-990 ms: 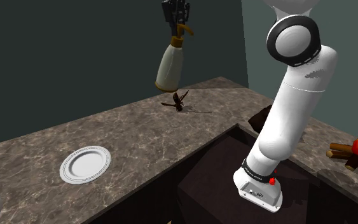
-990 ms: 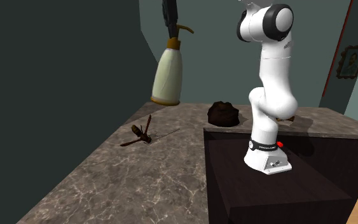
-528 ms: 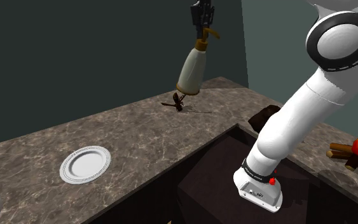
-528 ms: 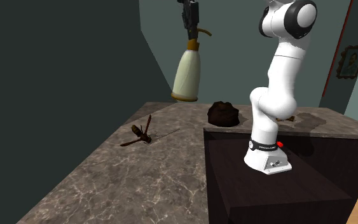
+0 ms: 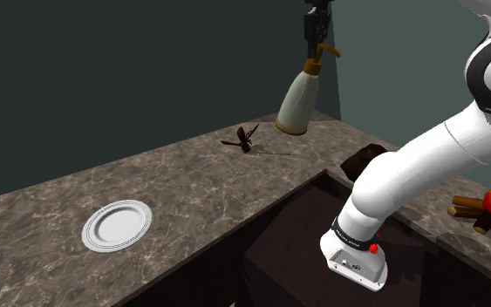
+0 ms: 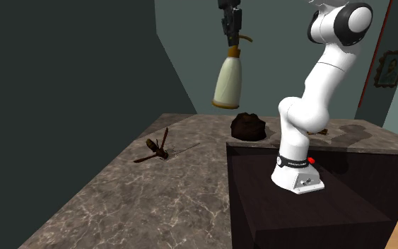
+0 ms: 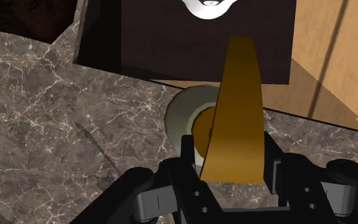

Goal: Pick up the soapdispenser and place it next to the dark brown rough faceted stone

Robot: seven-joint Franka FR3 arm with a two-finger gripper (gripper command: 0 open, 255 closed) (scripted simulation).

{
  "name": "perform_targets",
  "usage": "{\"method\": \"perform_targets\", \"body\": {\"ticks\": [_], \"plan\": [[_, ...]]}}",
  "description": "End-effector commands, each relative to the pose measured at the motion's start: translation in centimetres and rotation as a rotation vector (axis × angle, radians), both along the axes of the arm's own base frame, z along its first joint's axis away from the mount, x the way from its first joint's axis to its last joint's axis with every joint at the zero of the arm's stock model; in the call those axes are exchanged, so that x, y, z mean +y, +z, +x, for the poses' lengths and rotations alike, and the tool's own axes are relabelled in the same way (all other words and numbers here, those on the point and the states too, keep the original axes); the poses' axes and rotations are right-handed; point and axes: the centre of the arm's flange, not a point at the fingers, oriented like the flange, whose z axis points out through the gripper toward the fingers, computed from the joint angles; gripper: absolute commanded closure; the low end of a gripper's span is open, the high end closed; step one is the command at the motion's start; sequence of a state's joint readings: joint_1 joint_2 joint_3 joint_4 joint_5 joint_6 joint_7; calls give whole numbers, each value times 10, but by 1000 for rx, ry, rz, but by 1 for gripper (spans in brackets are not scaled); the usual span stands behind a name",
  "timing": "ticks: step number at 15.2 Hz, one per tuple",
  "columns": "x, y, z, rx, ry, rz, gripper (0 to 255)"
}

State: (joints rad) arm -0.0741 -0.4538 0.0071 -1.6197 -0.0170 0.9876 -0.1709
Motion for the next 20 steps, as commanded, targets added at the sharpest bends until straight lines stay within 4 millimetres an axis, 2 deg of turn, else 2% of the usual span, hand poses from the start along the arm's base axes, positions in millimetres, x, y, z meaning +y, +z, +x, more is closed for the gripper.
{"method": "perform_targets", "body": {"ticks": [1, 20], "plan": [[-18, 2, -26, 0, 1, 1, 255], [-168, 2, -227, 0, 1, 1, 255]]}}
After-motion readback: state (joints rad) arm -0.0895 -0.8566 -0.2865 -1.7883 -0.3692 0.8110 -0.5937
